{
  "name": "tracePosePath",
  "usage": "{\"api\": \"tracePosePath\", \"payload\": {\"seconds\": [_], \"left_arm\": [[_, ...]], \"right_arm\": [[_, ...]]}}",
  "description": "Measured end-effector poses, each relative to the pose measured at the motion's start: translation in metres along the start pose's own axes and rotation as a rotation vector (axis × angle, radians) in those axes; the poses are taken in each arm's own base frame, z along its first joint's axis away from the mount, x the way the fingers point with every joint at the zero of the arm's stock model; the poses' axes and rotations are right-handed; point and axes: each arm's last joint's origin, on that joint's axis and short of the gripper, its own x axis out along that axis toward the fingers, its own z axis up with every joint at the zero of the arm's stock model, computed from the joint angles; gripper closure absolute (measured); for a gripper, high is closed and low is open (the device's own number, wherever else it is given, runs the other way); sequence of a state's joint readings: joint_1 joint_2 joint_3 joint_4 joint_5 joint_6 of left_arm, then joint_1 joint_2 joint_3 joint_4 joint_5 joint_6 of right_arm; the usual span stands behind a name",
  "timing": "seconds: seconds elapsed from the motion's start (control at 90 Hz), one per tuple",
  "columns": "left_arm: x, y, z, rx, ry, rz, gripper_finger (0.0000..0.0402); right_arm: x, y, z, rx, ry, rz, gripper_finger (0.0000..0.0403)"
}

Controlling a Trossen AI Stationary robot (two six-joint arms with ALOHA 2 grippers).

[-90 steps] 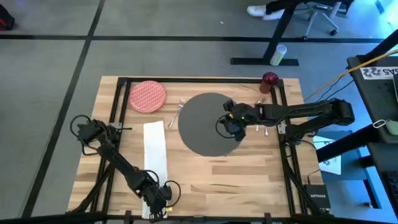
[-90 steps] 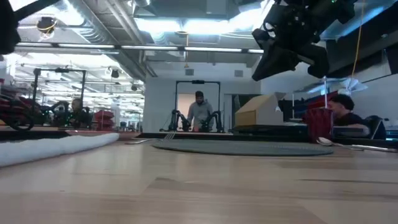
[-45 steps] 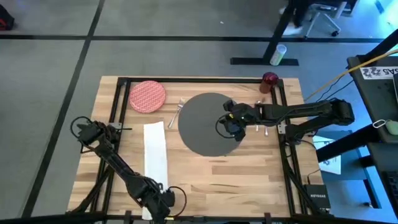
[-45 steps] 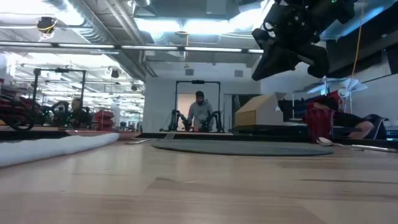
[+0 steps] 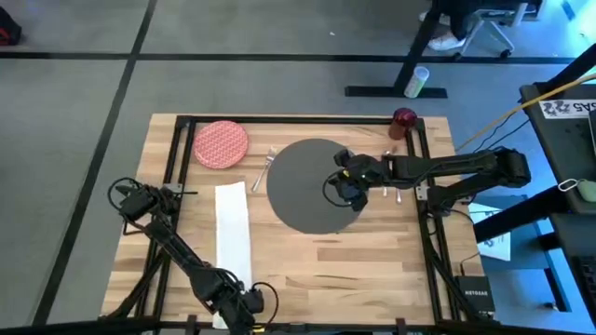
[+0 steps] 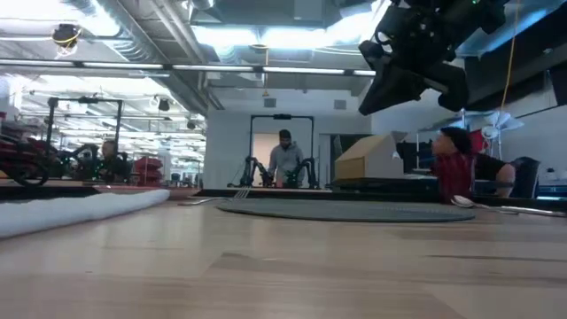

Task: Set table place
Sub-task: Fold the white table napkin

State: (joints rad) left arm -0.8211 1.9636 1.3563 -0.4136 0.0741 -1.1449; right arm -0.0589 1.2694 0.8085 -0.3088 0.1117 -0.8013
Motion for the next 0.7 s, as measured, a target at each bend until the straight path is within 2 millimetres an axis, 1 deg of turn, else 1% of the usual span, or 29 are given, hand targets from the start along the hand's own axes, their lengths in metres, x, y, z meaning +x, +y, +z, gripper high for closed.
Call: {"api": "tracePosePath", "payload": {"seconds": [0.111, 0.244, 0.433, 0.7], "left_arm": [[0.0, -0.003, -0.002, 0.005, -0.005, -0.022, 0.0278], [0.012, -0.002, -0.007, 0.009, 0.007, -0.008, 0.0269], [0.028, 0.006, -0.011, 0.006, 0.038, 0.048, 0.0268], [0.034, 0.013, -0.013, -0.009, 0.04, 0.082, 0.0268]], "right_arm": [[0.0, 0.0, 0.0, 0.0, 0.0, 0.0, 0.0403], [0.0, 0.0, 0.0, -0.001, 0.001, 0.001, 0.0403], [0.0, 0.0, 0.0, -0.001, 0.001, 0.001, 0.0403], [0.0, 0.0, 0.0, 0.0, 0.0, -0.001, 0.0403]]}}
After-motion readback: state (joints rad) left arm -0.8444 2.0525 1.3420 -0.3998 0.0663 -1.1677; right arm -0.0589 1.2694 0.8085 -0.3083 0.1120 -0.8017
